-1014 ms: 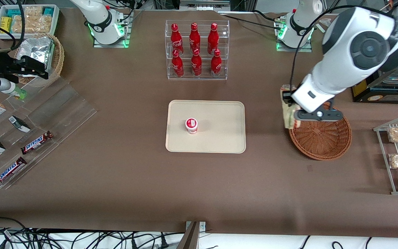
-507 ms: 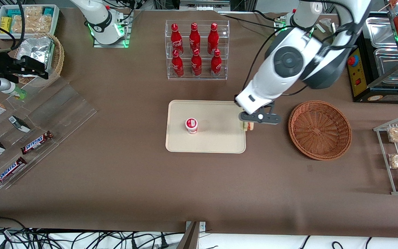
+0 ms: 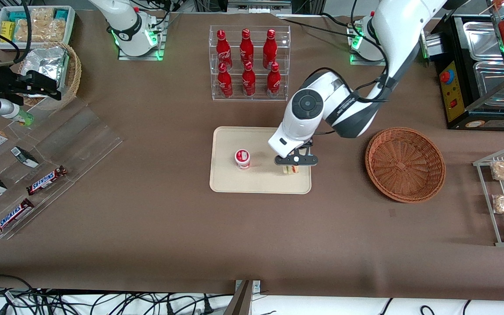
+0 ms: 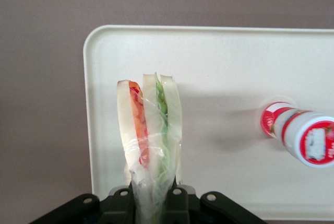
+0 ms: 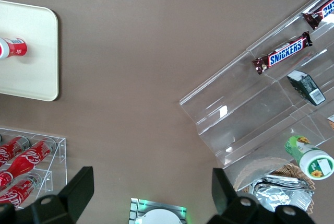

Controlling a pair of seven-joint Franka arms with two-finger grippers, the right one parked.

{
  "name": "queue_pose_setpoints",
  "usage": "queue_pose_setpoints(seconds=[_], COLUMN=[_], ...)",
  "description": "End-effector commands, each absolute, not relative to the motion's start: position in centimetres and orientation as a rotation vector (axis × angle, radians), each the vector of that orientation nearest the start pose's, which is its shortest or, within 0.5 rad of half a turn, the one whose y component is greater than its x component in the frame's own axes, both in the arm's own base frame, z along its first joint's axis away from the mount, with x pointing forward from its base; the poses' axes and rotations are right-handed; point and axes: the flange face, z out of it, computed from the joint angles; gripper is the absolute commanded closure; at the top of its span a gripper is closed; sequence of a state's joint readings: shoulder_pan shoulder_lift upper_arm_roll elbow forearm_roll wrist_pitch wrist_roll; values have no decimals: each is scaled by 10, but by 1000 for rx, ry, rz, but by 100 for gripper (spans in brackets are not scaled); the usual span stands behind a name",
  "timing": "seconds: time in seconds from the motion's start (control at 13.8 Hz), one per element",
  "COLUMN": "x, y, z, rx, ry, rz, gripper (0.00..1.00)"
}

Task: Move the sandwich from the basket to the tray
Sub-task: 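Carry the sandwich over the cream tray beside the strawberry cup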

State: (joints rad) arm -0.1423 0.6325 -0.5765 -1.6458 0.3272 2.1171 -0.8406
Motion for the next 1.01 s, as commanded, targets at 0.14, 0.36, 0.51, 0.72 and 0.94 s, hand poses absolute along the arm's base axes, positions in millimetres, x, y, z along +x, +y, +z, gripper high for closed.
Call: queue_pose_setpoints(seconds=[0.14,0.36,0.51,0.72,0.94], x=[534,532,532,534,538], y=[-412,-413,-412,-412,-413], z=[244,230,227,228,236], rx=[-3095,-3075,-3075,-3078,-3084], ry=[13,46,44,42,25], rz=[76,73,73,69,48], gripper=[100,97,84,48,0])
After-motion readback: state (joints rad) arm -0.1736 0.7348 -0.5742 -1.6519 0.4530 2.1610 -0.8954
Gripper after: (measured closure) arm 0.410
